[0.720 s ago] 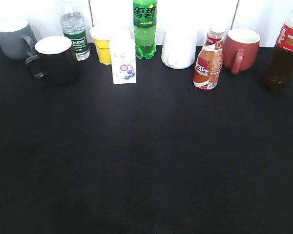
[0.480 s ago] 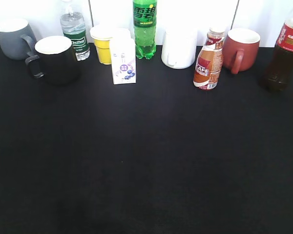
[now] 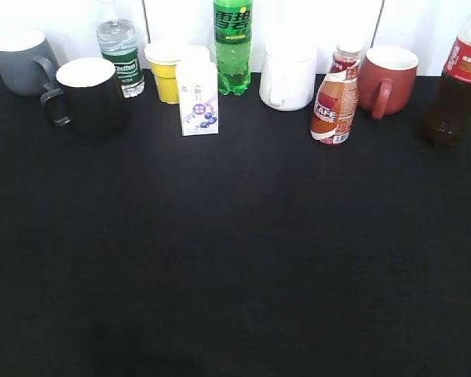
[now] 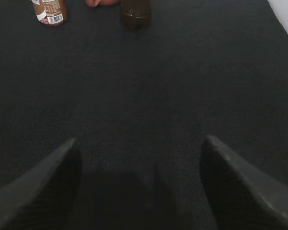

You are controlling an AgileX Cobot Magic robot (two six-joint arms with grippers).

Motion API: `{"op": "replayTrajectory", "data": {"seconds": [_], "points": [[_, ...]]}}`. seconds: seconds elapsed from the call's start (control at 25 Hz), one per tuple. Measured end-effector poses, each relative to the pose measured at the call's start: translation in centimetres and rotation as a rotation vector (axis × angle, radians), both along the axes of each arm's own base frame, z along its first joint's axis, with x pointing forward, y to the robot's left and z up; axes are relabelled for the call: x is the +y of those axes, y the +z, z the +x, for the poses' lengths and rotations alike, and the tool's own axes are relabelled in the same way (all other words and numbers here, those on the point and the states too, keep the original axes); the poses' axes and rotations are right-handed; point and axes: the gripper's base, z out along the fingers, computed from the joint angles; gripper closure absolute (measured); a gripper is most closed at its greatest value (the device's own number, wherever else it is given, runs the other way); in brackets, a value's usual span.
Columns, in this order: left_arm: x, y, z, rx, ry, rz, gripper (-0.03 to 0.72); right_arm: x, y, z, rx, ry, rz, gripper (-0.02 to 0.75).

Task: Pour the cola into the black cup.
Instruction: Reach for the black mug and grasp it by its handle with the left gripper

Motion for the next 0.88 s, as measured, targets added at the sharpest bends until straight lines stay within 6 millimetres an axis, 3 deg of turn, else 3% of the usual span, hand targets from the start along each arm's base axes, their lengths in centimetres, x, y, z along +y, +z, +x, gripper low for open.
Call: {"op": "replayTrajectory", "data": {"seconds": [0.08,0.24,0.4,0.64,0.68,0.76,0.88], "points": [[-0.1,-3.1,4.3,0.075,-0.023,-0.005,0.216,0.0,0.0,0.0,0.0,0.0,0.0,0.154],[-1.3,-9.5,9.5,0.147,-0.159,0.026,0.247,0.0,0.0,0.0,0.0,0.0,0.0,0.154],[-1.9,-13.1,15.0,0.212,-0.192,0.016,0.263,0.0,0.0,0.0,0.0,0.0,0.0,0.154],[-1.9,-16.4,21.8,0.251,-0.196,0.031,0.267,0.0,0.0,0.0,0.0,0.0,0.0,0.154],[-1.8,-16.4,22.4,0.24,-0.184,0.026,0.298,0.0,0.0,0.0,0.0,0.0,0.0,0.154],[-1.4,-16.1,23.3,0.228,-0.13,0.0,0.432,0.0,0.0,0.0,0.0,0.0,0.0,0.154],[-1.3,-16.0,25.4,0.192,-0.119,-0.003,0.476,0.0,0.0,0.0,0.0,0.0,0.0,0.154]]}}
